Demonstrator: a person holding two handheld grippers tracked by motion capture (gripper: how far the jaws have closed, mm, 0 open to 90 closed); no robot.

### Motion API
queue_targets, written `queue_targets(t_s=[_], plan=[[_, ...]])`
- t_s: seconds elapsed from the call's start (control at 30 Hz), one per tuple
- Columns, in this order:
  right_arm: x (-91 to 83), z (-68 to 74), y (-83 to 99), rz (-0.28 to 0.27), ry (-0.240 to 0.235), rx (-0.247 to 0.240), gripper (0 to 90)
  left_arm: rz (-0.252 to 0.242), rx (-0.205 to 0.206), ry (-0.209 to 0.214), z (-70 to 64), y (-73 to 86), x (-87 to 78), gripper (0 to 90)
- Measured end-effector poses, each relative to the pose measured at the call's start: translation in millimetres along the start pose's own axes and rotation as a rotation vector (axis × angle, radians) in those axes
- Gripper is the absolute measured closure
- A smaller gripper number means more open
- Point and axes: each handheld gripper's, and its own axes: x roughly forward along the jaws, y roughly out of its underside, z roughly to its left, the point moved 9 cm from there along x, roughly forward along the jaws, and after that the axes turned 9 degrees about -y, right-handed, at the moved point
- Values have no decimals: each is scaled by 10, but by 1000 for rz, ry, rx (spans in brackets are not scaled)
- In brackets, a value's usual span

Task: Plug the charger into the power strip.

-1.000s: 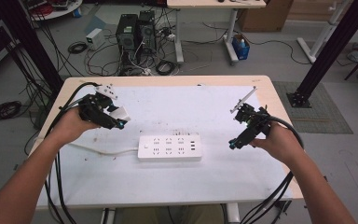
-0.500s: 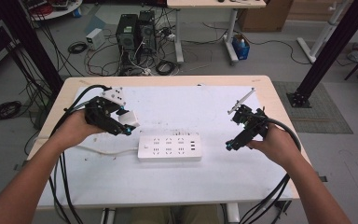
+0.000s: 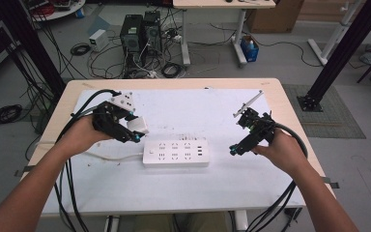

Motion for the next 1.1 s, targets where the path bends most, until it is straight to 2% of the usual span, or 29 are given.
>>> queue_targets(t_s=[0.27, 0.3, 0.33, 0.37, 0.4, 0.53, 0.57, 0.6, 0.7, 0.73, 0.83, 1.0, 1.1], plan=[[-7, 17, -69, -49, -45, 50, 17, -4, 39, 22, -67, -139, 61, 425], [-19, -8, -90, -73, -40, 64, 17, -10, 51, 24, -93, -193, 85, 425], [-19, -8, -90, -73, -40, 64, 17, -10, 51, 24, -93, -193, 85, 426], [-29, -23, -109, -100, -51, 86, 17, -8, 72, 26, -107, -225, 98, 426], [-38, -22, -128, -126, -66, 96, 17, -11, 73, 28, -120, -242, 107, 425], [-56, 18, -165, -171, -105, 123, 17, -12, 87, 27, -147, -282, 125, 426], [-56, 18, -165, -171, -105, 123, 17, -22, 110, 37, -217, -352, 160, 426], [-75, 76, -221, -223, -143, 154, 17, -22, 122, 37, -238, -371, 173, 425], [-91, 156, -278, -271, -208, 188, 18, -23, 150, 45, -310, -428, 218, 425], [-91, 156, -278, -271, -208, 188, 18, -23, 150, 45, -310, -428, 218, 426], [-83, 254, -353, -330, -304, 235, 18, -33, 172, 55, -387, -503, 269, 426], [-8, 387, -453, -378, -432, 296, 19, -55, 187, 64, -479, -598, 342, 426], [32, 439, -510, -399, -486, 316, 19, -62, 195, 71, -532, -638, 374, 426]])
